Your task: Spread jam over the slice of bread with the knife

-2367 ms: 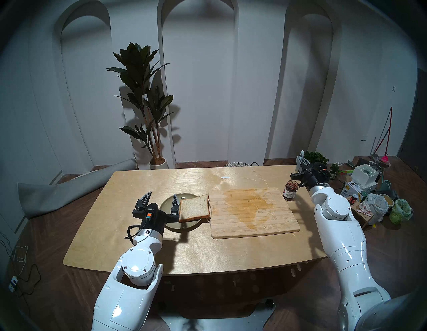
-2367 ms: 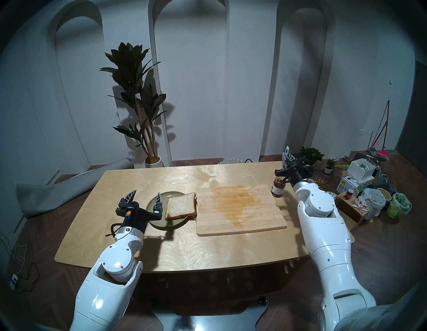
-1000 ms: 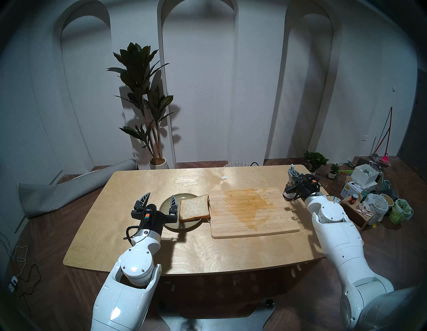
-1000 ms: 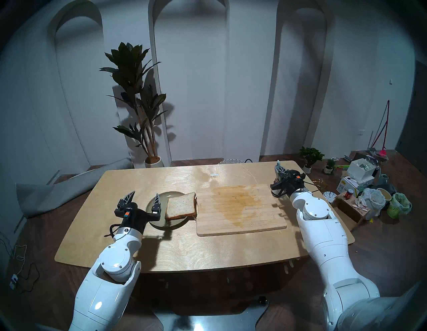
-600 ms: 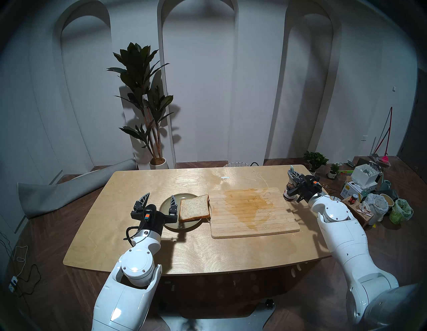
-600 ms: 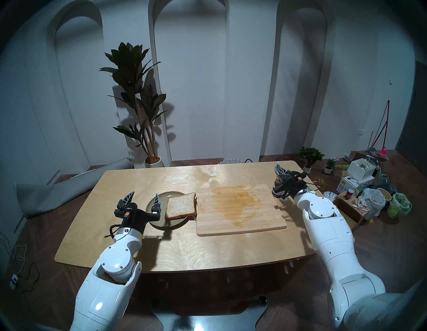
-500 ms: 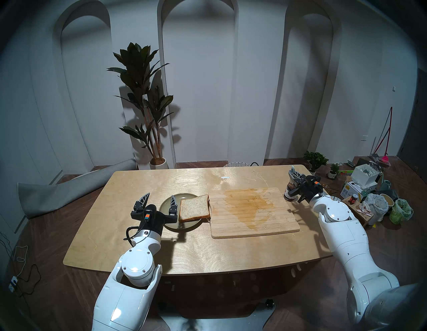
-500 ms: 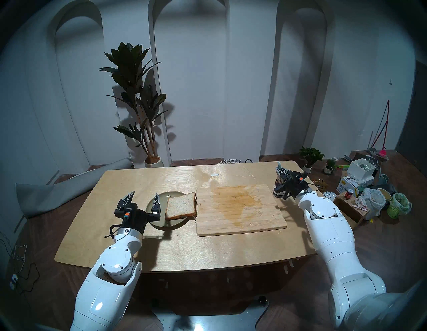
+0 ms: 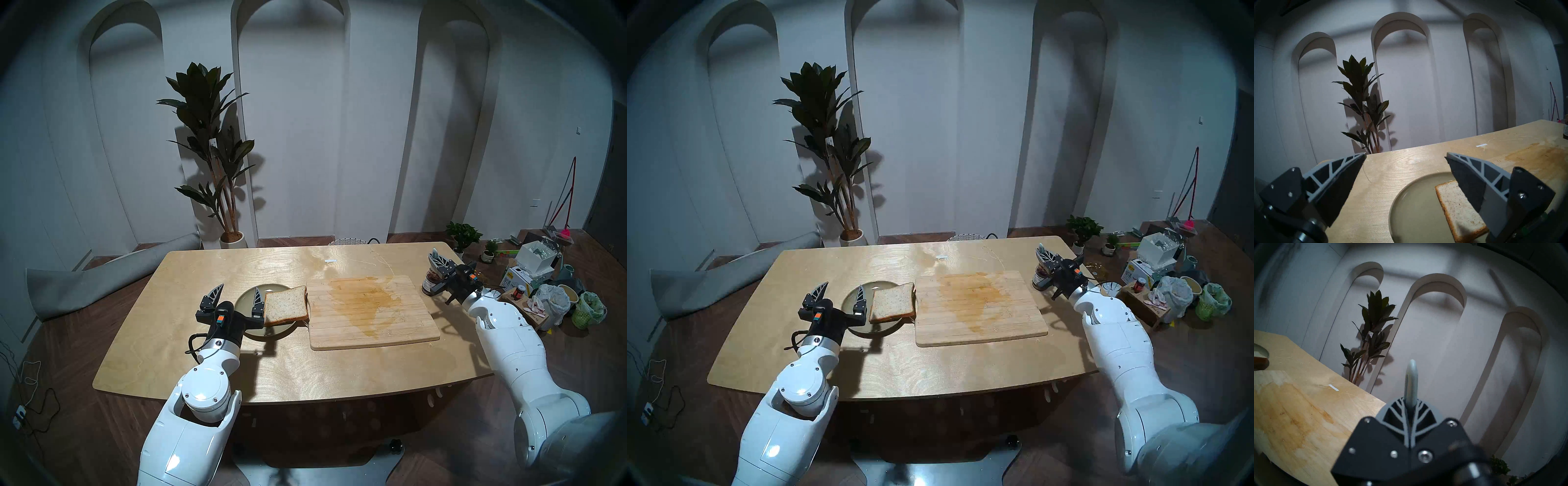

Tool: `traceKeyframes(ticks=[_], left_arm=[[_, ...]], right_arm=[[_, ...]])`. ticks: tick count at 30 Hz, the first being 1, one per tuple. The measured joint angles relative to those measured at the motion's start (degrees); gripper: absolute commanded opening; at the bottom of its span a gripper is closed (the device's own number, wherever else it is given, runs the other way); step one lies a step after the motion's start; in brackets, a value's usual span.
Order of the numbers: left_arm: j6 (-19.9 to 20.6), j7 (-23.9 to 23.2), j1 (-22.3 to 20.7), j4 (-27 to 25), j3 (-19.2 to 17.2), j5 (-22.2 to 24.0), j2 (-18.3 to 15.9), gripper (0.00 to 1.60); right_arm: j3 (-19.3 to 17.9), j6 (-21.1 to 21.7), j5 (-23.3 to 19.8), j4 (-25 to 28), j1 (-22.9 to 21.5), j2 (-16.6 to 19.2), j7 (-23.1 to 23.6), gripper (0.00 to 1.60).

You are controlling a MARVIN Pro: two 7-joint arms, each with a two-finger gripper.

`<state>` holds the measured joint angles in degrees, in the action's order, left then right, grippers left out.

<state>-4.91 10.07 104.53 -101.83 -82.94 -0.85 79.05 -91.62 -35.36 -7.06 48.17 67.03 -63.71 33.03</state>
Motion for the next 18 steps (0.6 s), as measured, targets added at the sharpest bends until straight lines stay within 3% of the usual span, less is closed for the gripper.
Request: traceKeyframes(ticks=[18], left_arm=[[0.03,0.37,0.24,-0.25,0.40,-0.16,0.09,1.60]], right_arm=[[0.62,-5.71,-0.62,-5.89,-4.29,0.43,4.87,0.00]])
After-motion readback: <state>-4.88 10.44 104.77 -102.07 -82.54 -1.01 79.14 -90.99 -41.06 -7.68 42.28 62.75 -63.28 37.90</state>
